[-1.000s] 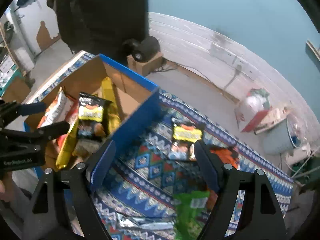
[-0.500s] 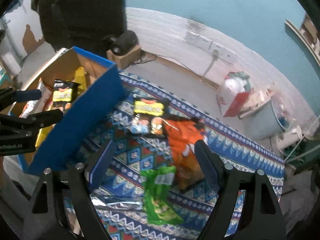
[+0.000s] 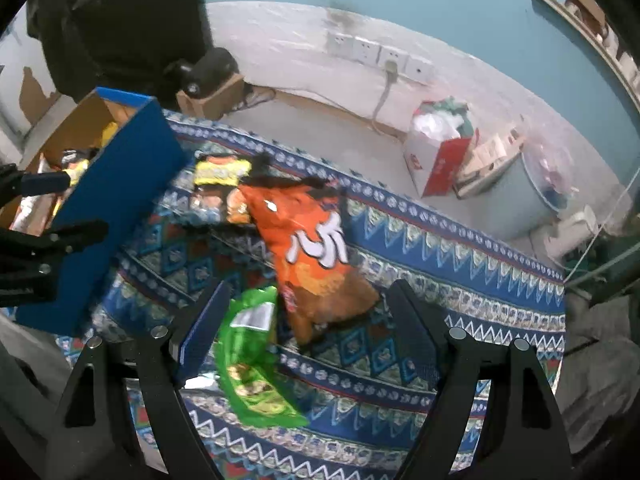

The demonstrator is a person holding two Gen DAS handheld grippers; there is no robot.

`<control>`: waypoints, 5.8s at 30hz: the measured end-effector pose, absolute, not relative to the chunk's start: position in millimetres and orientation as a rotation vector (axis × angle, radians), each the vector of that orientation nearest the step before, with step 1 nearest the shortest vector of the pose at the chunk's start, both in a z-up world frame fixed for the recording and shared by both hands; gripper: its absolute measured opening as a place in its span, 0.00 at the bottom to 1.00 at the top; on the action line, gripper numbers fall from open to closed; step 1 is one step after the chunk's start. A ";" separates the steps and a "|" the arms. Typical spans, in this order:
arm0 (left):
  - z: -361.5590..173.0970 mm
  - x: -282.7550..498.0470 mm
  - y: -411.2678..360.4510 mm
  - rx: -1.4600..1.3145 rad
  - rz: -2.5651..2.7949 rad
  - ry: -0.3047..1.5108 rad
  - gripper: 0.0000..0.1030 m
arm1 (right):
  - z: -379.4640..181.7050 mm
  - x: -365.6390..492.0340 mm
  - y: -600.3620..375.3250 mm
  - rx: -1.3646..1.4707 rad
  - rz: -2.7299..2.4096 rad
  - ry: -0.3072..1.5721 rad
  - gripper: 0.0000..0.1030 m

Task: Organize snacks
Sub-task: 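Move both tools back over the remaining snacks on the cloth, then grasp the orange chip bag with the right tool while the left tool grasps another black bibizan packet, then carry both bags over the box and open both tools to drop them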

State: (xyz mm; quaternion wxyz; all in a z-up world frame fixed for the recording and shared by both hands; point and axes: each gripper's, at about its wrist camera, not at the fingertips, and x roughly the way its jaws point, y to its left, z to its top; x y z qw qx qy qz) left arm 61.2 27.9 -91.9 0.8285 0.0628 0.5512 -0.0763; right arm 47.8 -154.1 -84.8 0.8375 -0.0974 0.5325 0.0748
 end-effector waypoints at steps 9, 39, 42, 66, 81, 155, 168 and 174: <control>-120.0 77.6 13.5 0.162 -0.177 1.229 0.79 | -117.5 63.5 -175.6 -0.130 0.176 1.199 0.78; -151.2 139.3 -6.0 0.064 -0.135 1.254 0.89 | -179.3 107.0 -189.3 -0.071 0.202 1.273 0.36; -155.2 152.1 -3.0 -0.019 -0.125 1.259 0.89 | -174.3 104.2 -208.3 -0.034 0.143 1.258 0.33; -190.7 168.0 -33.8 0.061 -0.095 1.301 0.65 | -141.8 87.7 -240.1 -0.002 0.082 1.163 0.32; -145.0 134.4 -36.6 0.139 -0.155 1.186 0.65 | -116.1 80.7 -221.5 -0.040 0.089 1.105 0.32; -31.8 11.7 181.4 -0.043 0.027 0.960 0.65 | -13.3 74.6 14.3 -0.100 0.413 0.891 0.32; -52.0 9.2 233.0 -0.123 0.109 1.014 0.65 | -37.2 93.9 76.4 -0.106 0.494 0.943 0.32; -61.9 10.3 242.1 -0.128 0.146 1.049 0.65 | -52.4 102.2 97.5 -0.110 0.521 0.981 0.32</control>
